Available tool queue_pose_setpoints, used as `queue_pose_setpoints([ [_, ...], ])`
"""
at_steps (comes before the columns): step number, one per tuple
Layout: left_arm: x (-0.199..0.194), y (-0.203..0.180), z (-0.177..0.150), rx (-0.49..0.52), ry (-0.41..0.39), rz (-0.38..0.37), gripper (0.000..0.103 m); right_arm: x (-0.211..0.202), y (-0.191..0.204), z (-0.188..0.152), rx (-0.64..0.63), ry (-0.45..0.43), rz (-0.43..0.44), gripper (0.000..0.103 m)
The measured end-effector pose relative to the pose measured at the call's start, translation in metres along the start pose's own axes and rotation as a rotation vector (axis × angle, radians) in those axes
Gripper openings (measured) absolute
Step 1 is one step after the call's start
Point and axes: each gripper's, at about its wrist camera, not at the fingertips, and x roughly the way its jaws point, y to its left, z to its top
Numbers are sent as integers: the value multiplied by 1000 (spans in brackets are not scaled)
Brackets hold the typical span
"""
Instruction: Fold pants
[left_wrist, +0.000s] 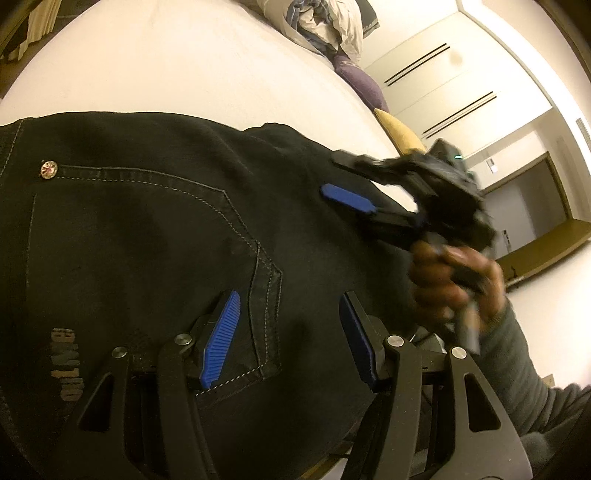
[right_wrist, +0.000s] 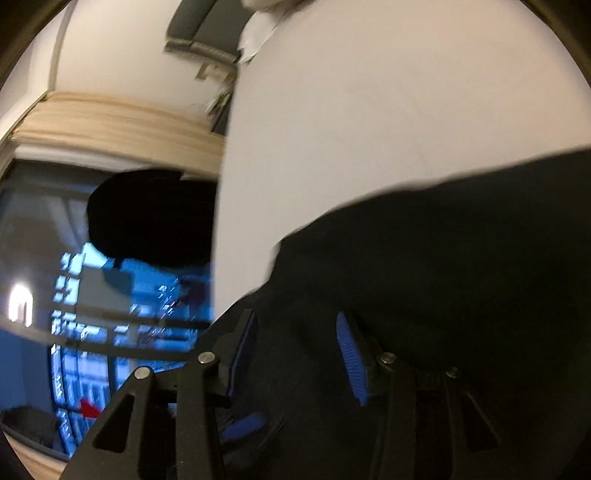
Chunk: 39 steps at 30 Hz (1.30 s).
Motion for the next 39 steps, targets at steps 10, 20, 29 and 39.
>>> queue_pose_setpoints([
  [10,-8,8,-5,-2,-39,-6,55,-46,18,3,-47,-107,-52,49],
  [20,-10,9,-8,0,-37,-18,55,36,22,-3,-12,31,-1,29],
  [29,-5,13,-14,6,-46,3,55,-194,-115,-23,321,-488,-214,15],
  [39,1,-8,-9,18,-16,104,57,-125,-47,-86,187,-219,44,55],
])
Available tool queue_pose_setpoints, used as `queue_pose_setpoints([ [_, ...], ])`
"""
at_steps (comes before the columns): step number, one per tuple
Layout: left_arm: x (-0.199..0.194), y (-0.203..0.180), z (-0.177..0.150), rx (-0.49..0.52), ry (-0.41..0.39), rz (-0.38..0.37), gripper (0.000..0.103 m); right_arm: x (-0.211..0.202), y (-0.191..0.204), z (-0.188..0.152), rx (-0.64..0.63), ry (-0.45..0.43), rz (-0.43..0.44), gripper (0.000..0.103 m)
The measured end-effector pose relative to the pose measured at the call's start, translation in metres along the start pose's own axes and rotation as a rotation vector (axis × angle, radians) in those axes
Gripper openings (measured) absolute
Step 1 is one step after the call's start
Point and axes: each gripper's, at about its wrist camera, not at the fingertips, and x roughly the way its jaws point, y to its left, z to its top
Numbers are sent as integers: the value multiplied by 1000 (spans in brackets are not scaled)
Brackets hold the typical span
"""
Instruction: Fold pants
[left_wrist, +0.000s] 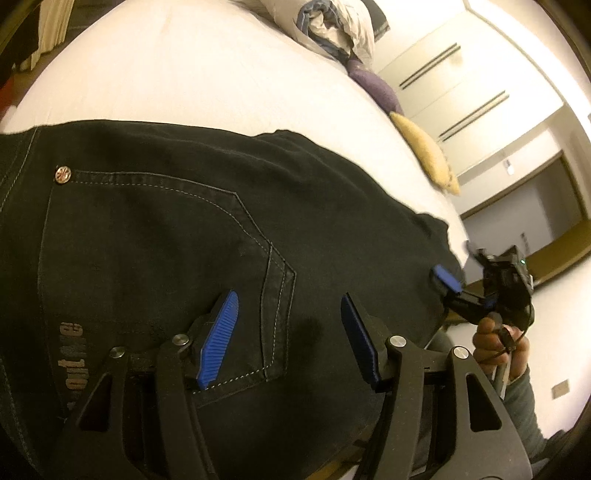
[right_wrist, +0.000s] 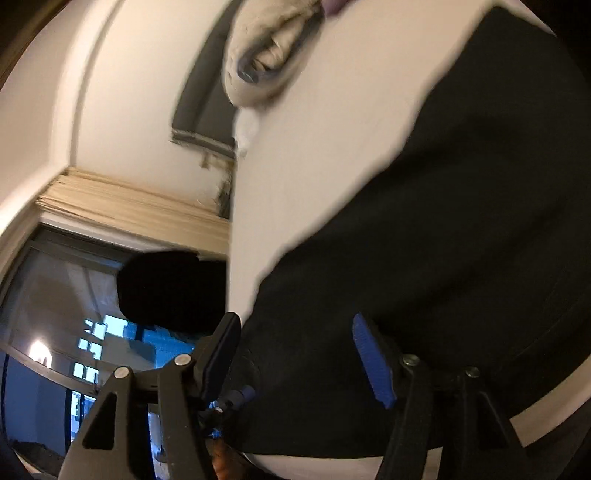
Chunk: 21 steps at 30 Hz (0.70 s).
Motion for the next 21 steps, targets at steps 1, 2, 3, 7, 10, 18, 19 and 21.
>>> queue_pose_setpoints([
  [1,1,-3,0,16,13,16,57,-1,-12,2,58,-10,-22,28],
  [2,0,-4,0,16,17,22,57,-7,-18,5,99,-18,-29,19],
  [3,-1,-4,-1,12,19,23,57,-15,-25,8,135,-40,-43,12],
  [7,-5,-2,-2,-7,18,16,57,-80,-44,21,180,-207,-61,37],
  [10,-4,-3,-2,-12,16,22,57,-122,-48,-7,192,-219,-25,50],
  [18,-4,-3,0,-24,12,17,59,-115,-78,-22,249,-148,66,50],
  [19,-5,-2,0,-26,11,13,59,-111,-80,-21,256,-146,60,50],
  [21,-7,0,-1,-31,6,5,59,-102,-87,-20,274,-151,57,50],
])
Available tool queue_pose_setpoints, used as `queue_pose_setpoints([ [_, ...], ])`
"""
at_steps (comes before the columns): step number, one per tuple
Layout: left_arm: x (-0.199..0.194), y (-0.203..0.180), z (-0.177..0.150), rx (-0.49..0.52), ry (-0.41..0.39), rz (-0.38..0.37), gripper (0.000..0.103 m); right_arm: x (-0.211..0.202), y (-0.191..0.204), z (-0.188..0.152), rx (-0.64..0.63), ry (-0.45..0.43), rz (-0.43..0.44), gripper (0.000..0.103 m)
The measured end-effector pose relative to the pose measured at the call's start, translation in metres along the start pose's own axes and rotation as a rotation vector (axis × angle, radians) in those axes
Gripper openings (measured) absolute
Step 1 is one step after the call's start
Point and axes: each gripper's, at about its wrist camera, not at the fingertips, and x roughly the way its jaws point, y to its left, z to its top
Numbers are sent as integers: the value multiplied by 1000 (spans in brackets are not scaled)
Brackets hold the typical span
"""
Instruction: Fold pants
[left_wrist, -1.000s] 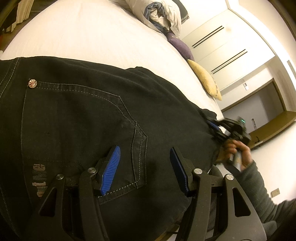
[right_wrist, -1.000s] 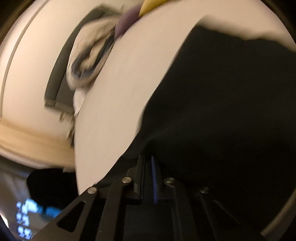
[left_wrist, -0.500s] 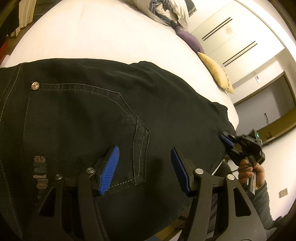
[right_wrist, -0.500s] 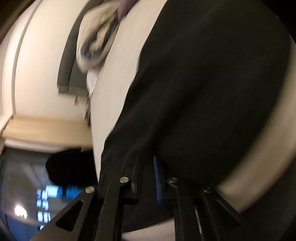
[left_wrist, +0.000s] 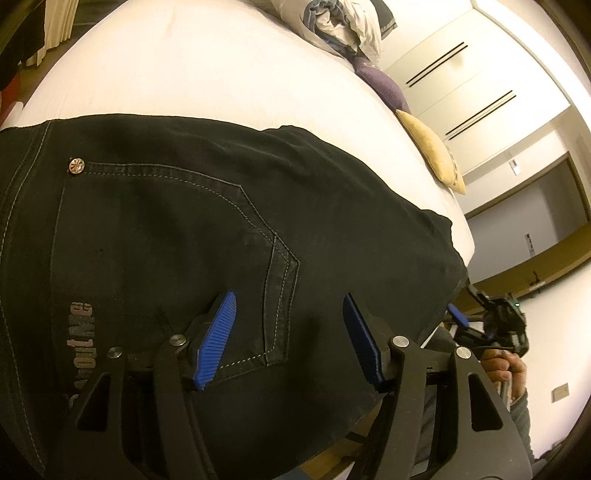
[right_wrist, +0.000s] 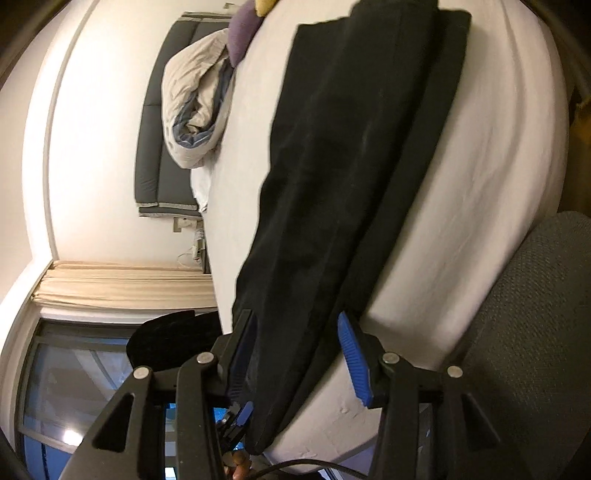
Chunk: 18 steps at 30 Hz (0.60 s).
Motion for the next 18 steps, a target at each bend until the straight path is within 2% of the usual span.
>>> queue_pose_setpoints([
  [6,-2,1,-1,6,-3,1,59,-7,-20,-6,51,-19,36,50],
  [15,-4,1,-3,10,-4,1,59,9,-11,-1,88,-21,109,50],
  [17,-4,0,-3,10,-4,1,59,11,-8,-3,75,-21,99,44],
  [18,-4,0,-3,10,-4,1,59,13,-7,-4,63,-17,91,32],
])
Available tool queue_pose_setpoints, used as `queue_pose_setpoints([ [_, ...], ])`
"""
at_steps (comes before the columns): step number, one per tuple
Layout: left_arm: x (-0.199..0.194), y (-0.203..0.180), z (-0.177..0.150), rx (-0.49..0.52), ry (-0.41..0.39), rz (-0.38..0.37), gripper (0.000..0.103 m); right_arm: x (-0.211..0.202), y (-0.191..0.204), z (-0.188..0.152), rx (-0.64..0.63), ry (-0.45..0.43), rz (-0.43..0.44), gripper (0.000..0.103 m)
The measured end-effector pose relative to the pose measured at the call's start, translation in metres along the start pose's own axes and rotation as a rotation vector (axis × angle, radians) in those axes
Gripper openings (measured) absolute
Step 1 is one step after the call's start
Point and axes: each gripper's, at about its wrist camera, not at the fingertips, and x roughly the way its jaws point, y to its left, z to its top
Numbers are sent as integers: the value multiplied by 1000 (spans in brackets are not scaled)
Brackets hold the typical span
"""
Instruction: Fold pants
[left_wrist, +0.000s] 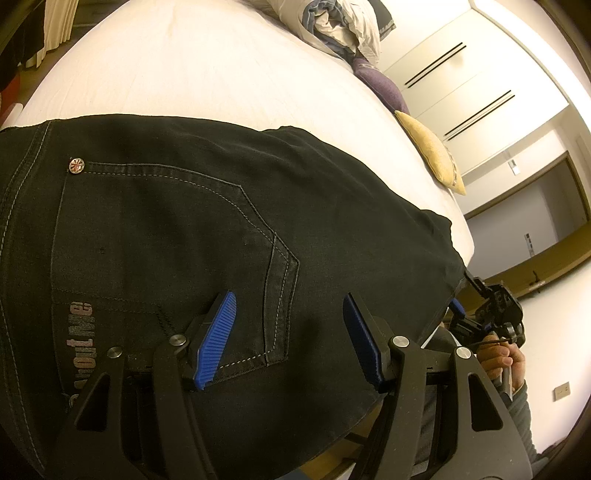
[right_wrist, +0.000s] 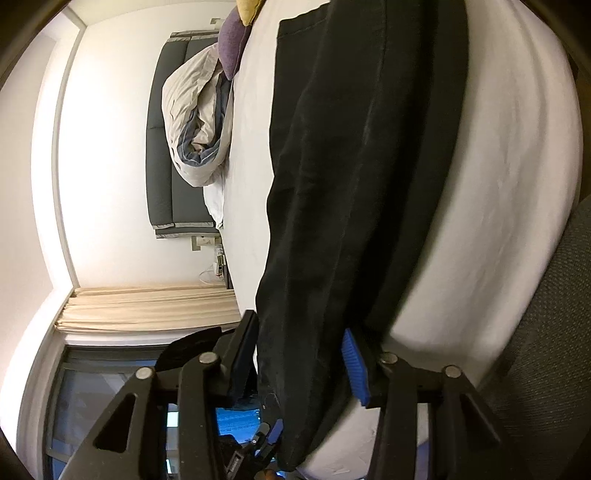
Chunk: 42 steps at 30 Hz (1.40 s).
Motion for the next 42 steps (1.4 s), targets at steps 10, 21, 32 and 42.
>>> queue_pose_setpoints([
  [10,-3,-1,3,-12,3,-3,59,-7,8,-6,-94,-27,-115,4],
  [21,-8,-4,8,5,5,-9,62,-23,-21,-19,-25,-45,-139,3],
  [32,36,-88,32,217,44,-129,68,-17,-21,-13,-17,-24,-151,1],
  [42,85,-88,28,289,153,-60,67,-56,50,-8,-196,-86,-318,41],
])
